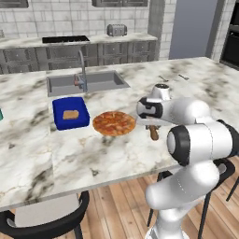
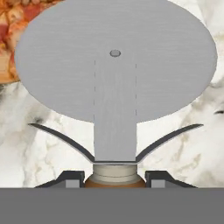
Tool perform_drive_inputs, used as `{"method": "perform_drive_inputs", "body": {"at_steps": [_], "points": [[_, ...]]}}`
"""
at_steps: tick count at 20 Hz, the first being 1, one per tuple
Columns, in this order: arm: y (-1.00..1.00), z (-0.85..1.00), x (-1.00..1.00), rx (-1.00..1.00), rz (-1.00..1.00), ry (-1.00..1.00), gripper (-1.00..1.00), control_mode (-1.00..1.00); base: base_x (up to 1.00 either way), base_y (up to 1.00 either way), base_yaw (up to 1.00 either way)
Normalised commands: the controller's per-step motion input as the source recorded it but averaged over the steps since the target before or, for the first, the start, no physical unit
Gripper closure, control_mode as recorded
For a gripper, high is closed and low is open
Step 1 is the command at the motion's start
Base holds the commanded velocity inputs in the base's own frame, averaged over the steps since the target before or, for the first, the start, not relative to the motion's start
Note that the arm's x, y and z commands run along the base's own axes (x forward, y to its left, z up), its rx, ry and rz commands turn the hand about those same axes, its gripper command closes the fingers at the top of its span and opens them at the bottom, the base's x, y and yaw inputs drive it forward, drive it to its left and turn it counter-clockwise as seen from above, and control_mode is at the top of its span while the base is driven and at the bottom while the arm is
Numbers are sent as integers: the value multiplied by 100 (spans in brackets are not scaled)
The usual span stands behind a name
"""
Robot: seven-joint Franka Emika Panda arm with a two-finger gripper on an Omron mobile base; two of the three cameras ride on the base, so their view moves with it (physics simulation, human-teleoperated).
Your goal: Take the pizza cutter from the drawer on the left and place it on the dining counter for cutting.
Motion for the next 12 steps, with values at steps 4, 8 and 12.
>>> {"method": "perform_drive_inputs", "body": {"at_steps": [4,8,12], "points": [[7,-33,67,0,-3,8,100,-100,0,0,0],[2,-34,66,0,-3,8,100,-100,0,0,0],[1,-34,49,0,-1,4,100,-100,0,0,0]]}}
